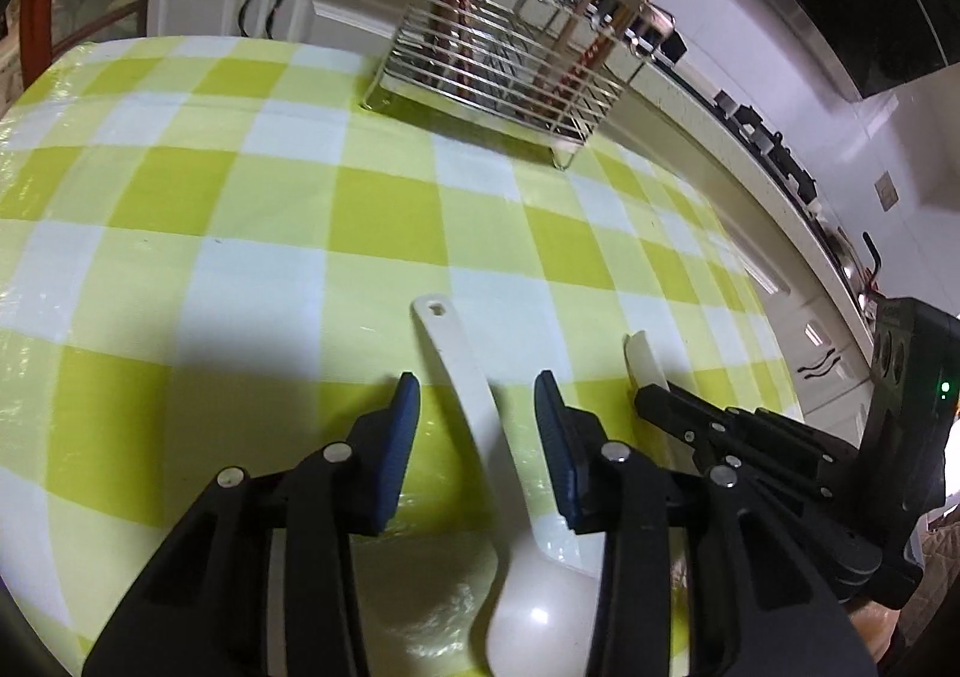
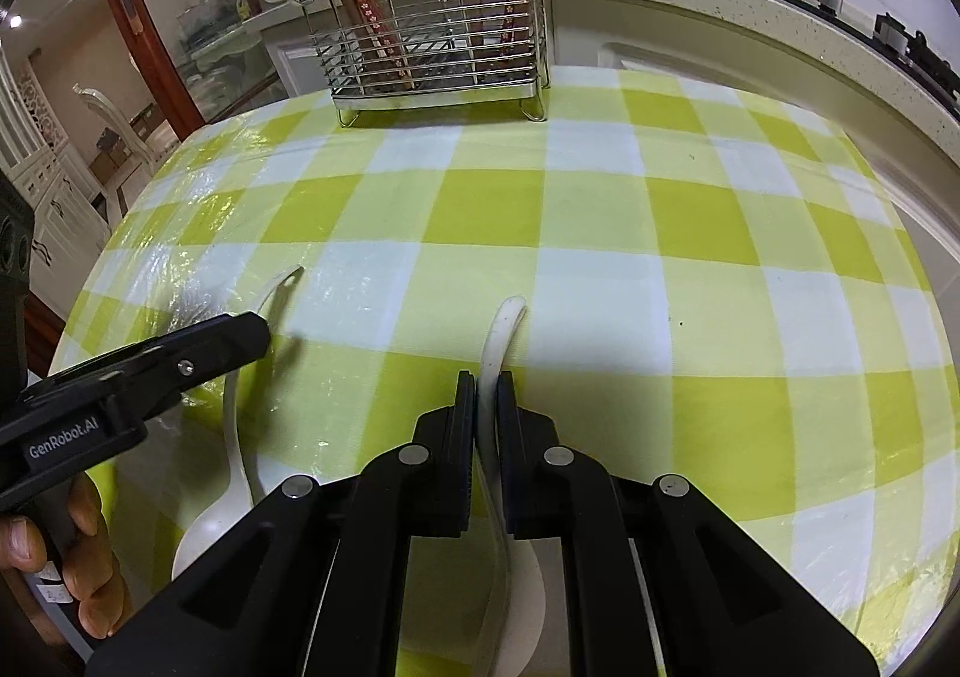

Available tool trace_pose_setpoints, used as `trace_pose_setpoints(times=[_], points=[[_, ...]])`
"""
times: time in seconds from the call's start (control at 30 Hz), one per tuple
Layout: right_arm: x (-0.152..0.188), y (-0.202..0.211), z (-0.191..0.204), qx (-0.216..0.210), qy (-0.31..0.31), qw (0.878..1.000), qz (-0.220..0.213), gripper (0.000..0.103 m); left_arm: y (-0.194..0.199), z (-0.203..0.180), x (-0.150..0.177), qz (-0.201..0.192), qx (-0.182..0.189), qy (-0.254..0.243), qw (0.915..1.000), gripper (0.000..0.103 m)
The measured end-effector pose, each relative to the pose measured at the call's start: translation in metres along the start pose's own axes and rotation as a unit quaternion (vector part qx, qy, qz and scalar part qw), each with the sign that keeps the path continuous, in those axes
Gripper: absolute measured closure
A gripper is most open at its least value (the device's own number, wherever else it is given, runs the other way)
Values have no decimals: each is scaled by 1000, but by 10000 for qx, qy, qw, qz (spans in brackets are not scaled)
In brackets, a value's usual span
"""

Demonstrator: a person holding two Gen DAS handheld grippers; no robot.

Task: Organize utensils
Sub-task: 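Grasp the other white spoon's handle with the left tool while the right tool holds its spoon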

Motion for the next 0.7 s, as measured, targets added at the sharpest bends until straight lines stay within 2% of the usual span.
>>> trace_pose_setpoints(times=[0.37, 0.47, 0.6, 0.7], points=[[-3, -3, -1, 82, 98, 9999, -33, 94, -10, -14, -1, 131, 74, -204, 9997, 68], [-4, -4, -1, 86, 106, 9999, -44, 94, -14, -15, -3, 150, 99, -192, 9997, 74], [-5, -4, -1, 88, 118, 9999, -47, 94, -18, -16, -7, 170, 124, -228, 9995, 75], [-6, -5, -1, 92, 146, 9998, -59, 94, -22, -16, -10, 183, 102, -265, 9994, 83]])
Point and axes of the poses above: each gripper's, at about its wrist camera, not at the fingertips, and y roughly against the way its jaws point, z to its left, x to its underside, the point moved 4 cm from there along -y, roughly the way its jaws point, and after that the axes turned 2 degrees about y, right-handed, at the moved point
